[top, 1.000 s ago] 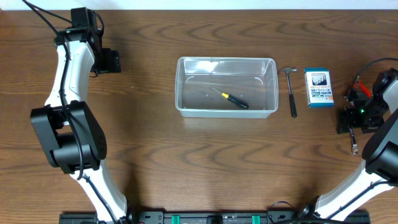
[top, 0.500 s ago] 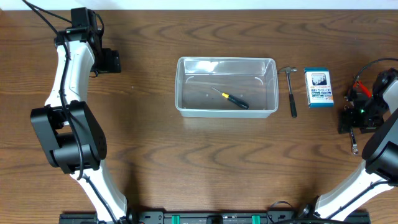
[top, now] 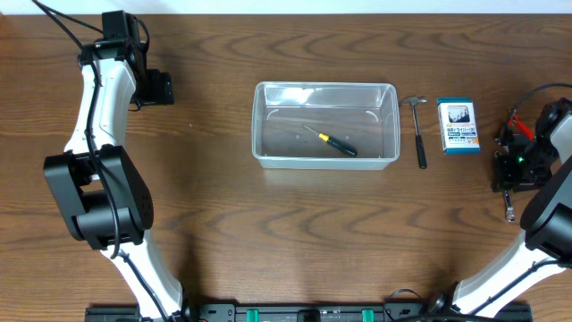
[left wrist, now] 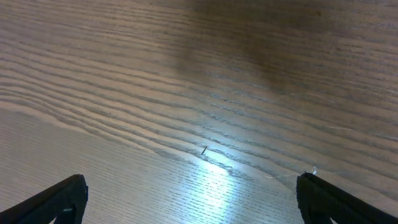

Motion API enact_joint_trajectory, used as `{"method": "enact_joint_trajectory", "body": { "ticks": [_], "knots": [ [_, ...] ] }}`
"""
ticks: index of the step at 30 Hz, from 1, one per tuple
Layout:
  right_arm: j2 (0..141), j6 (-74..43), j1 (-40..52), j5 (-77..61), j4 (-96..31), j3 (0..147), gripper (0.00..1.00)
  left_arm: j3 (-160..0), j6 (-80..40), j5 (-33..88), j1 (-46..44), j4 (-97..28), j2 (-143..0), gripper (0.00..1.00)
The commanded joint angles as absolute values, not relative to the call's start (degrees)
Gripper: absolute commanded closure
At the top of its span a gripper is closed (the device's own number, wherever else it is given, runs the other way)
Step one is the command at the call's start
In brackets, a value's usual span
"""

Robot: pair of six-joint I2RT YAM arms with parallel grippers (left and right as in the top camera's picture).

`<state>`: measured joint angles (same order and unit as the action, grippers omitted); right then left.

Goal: Pack container
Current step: 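Align and close the right gripper on the wrench shaft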

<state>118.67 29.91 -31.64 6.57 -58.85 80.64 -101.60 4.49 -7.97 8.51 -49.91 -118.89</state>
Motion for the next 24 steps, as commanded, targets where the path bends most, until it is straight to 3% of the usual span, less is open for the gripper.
{"method": "enact_joint_trajectory", "body": {
  "ticks": [1,5,19,24],
  "knots": [
    [119.28,29.17,-31.42,7.07,-58.67,80.38,0.59,-101.36,4.40,-8.84,8.56,-50.06,-119.92,0.02],
    [119.28,29.17,-31.42,7.07,-58.63,80.38,0.68,-101.36,4.40,-8.84,8.56,-50.06,-119.92,0.02],
    [119.28,28.75,-31.42,7.07,-58.24,80.40,0.73,-101.36,4.40,-8.84,8.56,-50.06,-119.92,0.02],
    [119.28,28.73,-31.42,7.05,-58.06,80.40,0.82,-101.36,4.40,-8.84,8.56,-50.06,-119.92,0.02]
  ]
}}
